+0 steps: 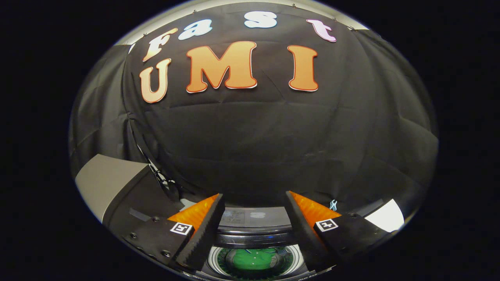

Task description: Put the clothes into the washing machine and then close the washing machine lid.

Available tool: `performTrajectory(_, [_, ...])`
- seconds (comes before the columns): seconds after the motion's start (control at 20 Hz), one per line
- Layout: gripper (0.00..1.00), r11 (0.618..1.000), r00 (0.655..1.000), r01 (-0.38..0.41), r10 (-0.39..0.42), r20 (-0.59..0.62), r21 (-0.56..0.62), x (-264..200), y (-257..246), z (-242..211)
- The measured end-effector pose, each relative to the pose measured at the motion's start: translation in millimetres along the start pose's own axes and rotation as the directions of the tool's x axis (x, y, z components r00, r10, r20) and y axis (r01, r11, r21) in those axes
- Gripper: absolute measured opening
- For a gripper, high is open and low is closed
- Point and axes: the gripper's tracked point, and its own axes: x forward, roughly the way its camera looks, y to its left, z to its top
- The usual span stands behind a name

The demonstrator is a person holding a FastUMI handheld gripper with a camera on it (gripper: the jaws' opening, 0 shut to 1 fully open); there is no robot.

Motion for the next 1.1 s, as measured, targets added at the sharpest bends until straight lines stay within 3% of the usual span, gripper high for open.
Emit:
performTrajectory(0.6, [0.99,1.000,0.997,-0.005,0.003,-0.073,-0.026,-36,1,-58])
performTrajectory(0.85, [1.00,0.999,1.000,-0.016,0.015,-0.027,-0.035,-47,6,-48])
performTrajectory(1.1, [0.99,0.999,0.996,-0.032,0.036,0.087,-0.043,-95,17,-12])
